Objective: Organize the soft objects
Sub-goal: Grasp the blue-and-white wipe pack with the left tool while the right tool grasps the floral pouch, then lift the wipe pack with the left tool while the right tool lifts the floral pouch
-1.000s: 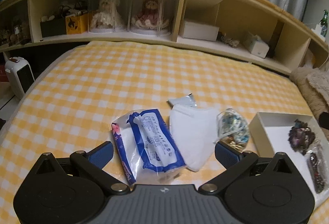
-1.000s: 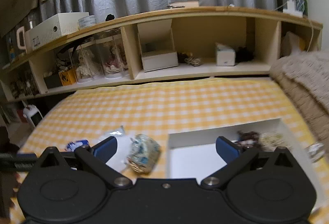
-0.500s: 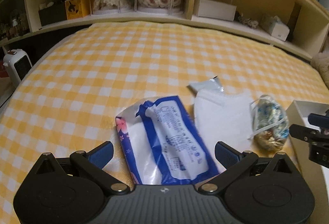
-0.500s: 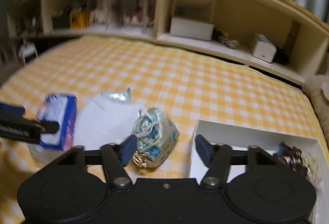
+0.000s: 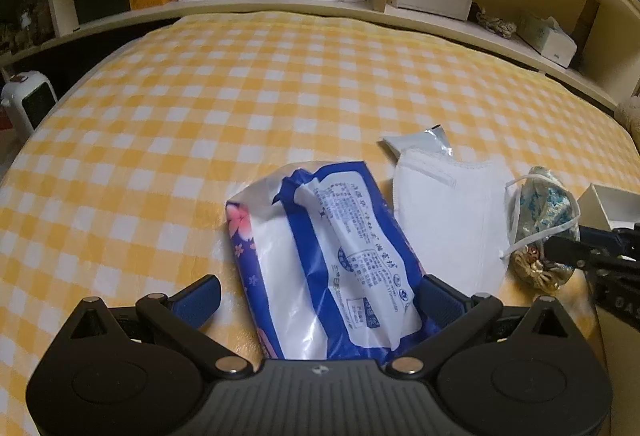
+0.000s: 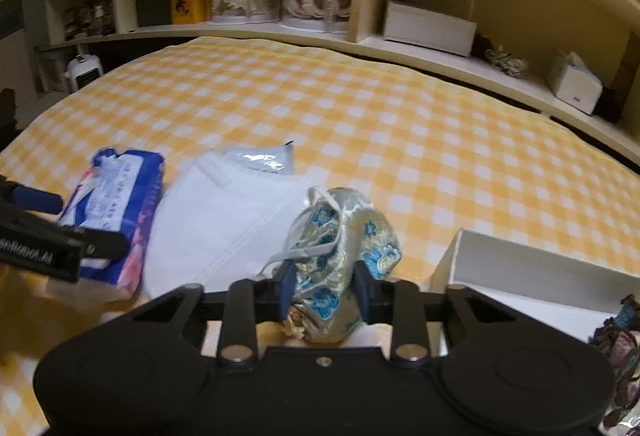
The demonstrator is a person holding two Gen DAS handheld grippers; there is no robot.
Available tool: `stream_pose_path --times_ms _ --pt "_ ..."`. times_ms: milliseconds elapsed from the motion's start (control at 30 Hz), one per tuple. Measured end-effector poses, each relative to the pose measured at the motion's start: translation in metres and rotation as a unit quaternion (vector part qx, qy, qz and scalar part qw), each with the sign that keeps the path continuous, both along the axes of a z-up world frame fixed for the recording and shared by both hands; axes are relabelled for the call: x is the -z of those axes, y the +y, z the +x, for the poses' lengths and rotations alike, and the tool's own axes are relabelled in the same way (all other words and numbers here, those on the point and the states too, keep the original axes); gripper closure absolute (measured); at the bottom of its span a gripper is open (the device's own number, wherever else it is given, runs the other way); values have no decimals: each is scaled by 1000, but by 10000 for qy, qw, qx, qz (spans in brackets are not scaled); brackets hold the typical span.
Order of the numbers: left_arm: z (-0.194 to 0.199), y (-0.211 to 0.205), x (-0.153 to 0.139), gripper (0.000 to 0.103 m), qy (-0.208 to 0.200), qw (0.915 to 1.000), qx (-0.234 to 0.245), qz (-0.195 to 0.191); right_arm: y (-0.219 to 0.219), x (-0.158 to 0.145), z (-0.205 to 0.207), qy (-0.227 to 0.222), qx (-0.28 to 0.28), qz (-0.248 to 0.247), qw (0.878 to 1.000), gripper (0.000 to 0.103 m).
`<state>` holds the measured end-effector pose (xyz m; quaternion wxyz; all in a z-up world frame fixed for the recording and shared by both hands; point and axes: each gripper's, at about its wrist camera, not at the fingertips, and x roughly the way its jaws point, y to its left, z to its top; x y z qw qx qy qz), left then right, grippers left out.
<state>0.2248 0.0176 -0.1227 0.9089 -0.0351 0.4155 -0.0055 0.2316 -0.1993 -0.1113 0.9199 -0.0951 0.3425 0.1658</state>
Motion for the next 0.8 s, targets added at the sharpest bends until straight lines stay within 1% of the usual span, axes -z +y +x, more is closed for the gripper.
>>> stream_pose_path --times_ms 67,100,133,267,367,433,467,500,667,800 --pt "0 2 -1 0 59 10000 -26 -40 -2 -3 -4 48 -33 81 10000 82" --pt "-1 3 -1 0 116 9999 -10 -29 -3 -5 -7 77 -28 131 9999 89" --pt "-2 3 -1 0 196 9998 50 17 -5 -8 -9 118 -30 173 9998 91" --pt "-8 2 -3 0 374 9990 220 122 -7 -20 -29 244 -186 207 9993 92" --pt "-14 4 -5 0 386 9989 264 64 -10 -28 -47 323 -257 105 9991 92" --pt "-17 6 -6 6 331 9990 296 24 -13 -34 -60 393 -282 112 9988 92" --pt "-18 7 -7 13 328 9990 316 11 -14 -36 -67 438 -307 129 9985 92" --pt "-19 8 -7 18 336 9988 345 -10 -15 -38 -73 478 -344 129 9982 92" --pt "-18 12 -8 26 360 9981 406 -278 -7 -35 -109 638 -677 -101 9956 92" --pt "-23 10 -7 33 376 9977 482 -289 0 -27 -133 783 -935 -324 9920 92"
